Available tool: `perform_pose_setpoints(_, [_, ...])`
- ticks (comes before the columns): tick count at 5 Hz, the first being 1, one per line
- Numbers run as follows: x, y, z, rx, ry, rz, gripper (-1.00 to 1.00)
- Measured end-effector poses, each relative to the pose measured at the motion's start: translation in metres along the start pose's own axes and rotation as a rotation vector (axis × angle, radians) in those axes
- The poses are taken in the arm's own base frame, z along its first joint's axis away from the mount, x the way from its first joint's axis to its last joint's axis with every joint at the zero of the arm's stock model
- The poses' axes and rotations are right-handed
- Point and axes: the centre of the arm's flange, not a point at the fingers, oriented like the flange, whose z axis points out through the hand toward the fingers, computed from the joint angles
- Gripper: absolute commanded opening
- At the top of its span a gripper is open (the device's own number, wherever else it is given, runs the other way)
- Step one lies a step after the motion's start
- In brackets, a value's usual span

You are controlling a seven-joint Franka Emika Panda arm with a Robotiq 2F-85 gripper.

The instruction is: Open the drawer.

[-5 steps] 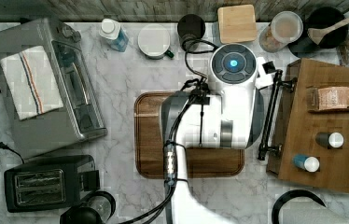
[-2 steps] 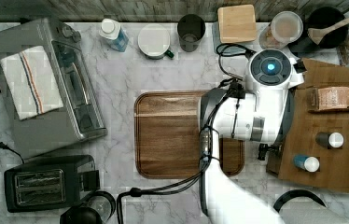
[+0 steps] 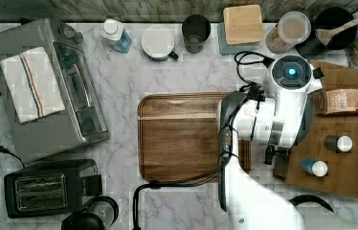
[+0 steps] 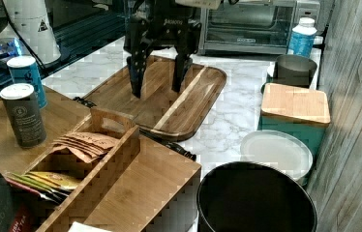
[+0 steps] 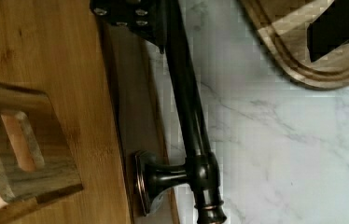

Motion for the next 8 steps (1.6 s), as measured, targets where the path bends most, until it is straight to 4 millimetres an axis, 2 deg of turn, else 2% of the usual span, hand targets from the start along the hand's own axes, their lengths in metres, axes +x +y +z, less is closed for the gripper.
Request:
perform_pose_setpoints(1, [0.001,0.007,0.011,-0.002,-0.018,-0.073,1.00])
perform_pose_setpoints(2, [0.002,0.008,0.014,0.005,0.015,-0.093,1.00])
perform_pose_setpoints(5, [0.012,0.029,0.015,0.037,0.110,-0.065,1.00])
perform_pose_setpoints(6, [0.014,0.033,0.020,0.051,0.130,-0.045,1.00])
perform_pose_setpoints(8, [0.001,0.023,0.044,0.062,0.076,-0.001,1.00])
